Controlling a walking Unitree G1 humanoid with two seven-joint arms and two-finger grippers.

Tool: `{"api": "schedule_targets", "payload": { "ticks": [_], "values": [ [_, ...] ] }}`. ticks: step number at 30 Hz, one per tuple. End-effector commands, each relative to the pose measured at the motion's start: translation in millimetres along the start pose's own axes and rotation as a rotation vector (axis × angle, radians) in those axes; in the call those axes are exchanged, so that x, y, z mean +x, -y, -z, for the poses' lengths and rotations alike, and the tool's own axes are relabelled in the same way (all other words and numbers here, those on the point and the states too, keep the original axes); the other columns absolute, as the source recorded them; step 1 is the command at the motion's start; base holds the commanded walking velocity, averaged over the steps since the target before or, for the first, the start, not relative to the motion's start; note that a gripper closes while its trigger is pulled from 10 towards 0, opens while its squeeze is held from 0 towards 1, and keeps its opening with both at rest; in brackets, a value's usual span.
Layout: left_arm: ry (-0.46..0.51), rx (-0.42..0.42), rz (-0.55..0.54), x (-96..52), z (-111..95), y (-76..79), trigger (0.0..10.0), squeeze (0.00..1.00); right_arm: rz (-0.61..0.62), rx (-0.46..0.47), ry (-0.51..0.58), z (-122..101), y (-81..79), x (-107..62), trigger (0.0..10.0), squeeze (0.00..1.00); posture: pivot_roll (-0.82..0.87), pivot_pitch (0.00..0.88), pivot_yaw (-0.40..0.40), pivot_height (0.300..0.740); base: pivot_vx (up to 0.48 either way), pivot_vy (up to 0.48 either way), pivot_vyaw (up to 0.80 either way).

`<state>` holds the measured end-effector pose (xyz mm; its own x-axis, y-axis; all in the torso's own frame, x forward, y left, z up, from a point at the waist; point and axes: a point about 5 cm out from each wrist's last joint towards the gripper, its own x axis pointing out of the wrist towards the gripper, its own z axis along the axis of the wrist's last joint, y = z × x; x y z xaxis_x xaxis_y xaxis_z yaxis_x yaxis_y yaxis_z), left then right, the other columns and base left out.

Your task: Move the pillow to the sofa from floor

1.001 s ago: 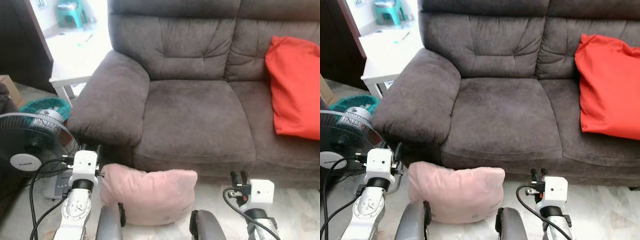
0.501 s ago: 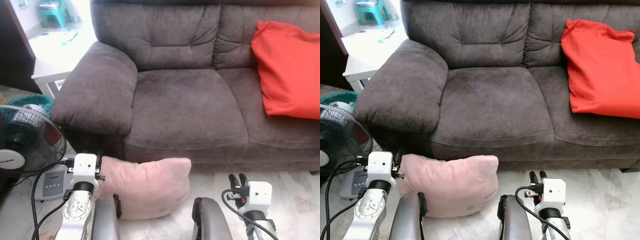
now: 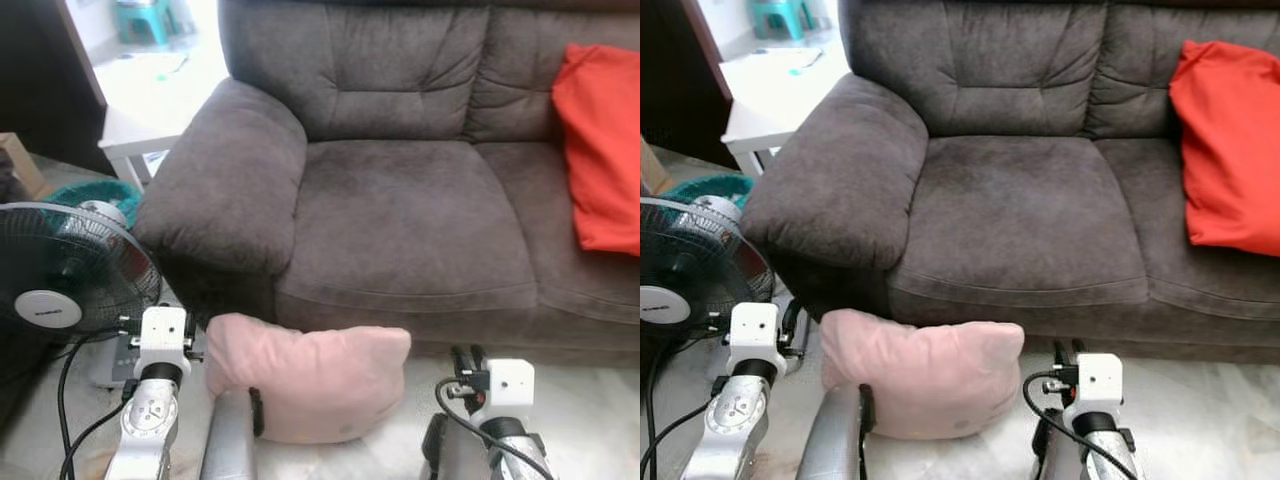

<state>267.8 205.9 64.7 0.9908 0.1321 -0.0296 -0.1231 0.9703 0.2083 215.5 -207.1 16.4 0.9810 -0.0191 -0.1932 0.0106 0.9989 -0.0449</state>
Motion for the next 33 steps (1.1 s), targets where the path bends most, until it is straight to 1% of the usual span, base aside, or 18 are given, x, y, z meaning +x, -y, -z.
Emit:
{"api": "schedule_targets", "payload": {
  "ticks": [1, 7, 11, 20, 23, 24, 25, 28, 29, 30, 32, 33],
  "values": [
    [-0.034, -0.011, 0.011, 0.0, 5.3, 2.5, 10.0, 0.0, 0.002, -0.026, -0.017, 4.2, 3.3, -3.3, 10.0, 0.0, 0.02, 0.01, -0.022, 0.472, 0.296, 0.0, 0.0],
    [-0.035, -0.009, 0.009, 0.5, 5.7, 2.1, 10.0, 0.0, 0.006, -0.018, -0.021, 4.8, 2.9, -2.8, 10.0, 0.0, 0.02, 0.011, -0.021, 0.472, 0.312, 0.0, 0.74],
    [-0.035, -0.007, 0.011, 0.7, 5.8, 2.1, 10.0, 0.0, 0.006, 0.002, -0.03, 6.0, 1.3, -1.0, 10.0, 0.0, 0.02, 0.011, -0.021, 0.472, 0.315, 0.0, 0.0],
    [-0.036, -0.012, 0.023, 1.1, 6.5, 3.6, 10.0, 0.0, 0.005, 0.0, -0.037, 7.4, 0.7, 0.0, 10.0, 0.0, 0.02, 0.011, -0.021, 0.472, 0.322, 0.0, 0.0],
    [-0.087, -0.027, 0.079, -0.4, 14.2, 9.4, 10.0, 0.0, 0.006, 0.002, -0.04, 8.0, 0.8, -0.1, 10.0, 0.0, 0.03, 0.012, -0.021, 0.472, 0.0, 0.0, 0.0],
    [-0.121, -0.038, 0.105, -2.1, 19.5, 12.3, 10.0, 0.0, 0.006, 0.002, -0.041, 8.1, 0.7, 0.0, 10.0, 0.0, 0.03, 0.012, -0.021, 0.472, 0.0, 0.0, 0.0],
    [-0.185, -0.053, 0.131, -6.5, 30.4, 15.6, 10.0, 0.0, 0.005, 0.003, -0.042, 8.3, 0.4, 0.2, 10.0, 0.0, 0.03, 0.011, -0.021, 0.472, 0.0, 0.0, 0.0],
    [-0.259, -0.069, 0.096, -13.5, 45.8, 12.1, 10.0, 0.0, 0.005, 0.006, -0.041, 8.3, 0.6, 0.1, 10.0, 0.0, 0.02, 0.013, -0.021, 0.472, 0.0, 0.0, 0.0],
    [-0.259, -0.069, 0.096, -13.5, 45.8, 12.1, 10.0, 0.0, 0.005, 0.006, -0.041, 8.3, 0.6, 0.1, 10.0, 0.0, 0.02, 0.013, -0.021, 0.472, 0.0, 0.0, 0.0],
    [-0.282, -0.062, 0.08, -15.1, 51.1, 9.4, 10.0, 0.0, 0.005, 0.005, -0.042, 8.6, 0.6, 0.1, 10.0, 0.0, 0.02, 0.014, -0.021, 0.472, 0.0, 0.0, 0.0],
    [-0.297, -0.069, 0.073, -16.2, 54.7, 7.6, 10.0, 0.0, 0.004, 0.005, -0.043, 8.7, 0.6, 0.1, 10.0, 0.0, 0.02, 0.016, -0.022, 0.472, 0.0, 0.0, 0.0],
    [-0.328, -0.069, 0.063, -16.5, 60.7, 3.2, 10.0, 0.0, 0.004, 0.005, -0.044, 8.7, 0.5, 0.1, 10.0, 0.0, 0.02, 0.018, -0.023, 0.472, 0.0, 0.0, 0.0]
  ]
}}
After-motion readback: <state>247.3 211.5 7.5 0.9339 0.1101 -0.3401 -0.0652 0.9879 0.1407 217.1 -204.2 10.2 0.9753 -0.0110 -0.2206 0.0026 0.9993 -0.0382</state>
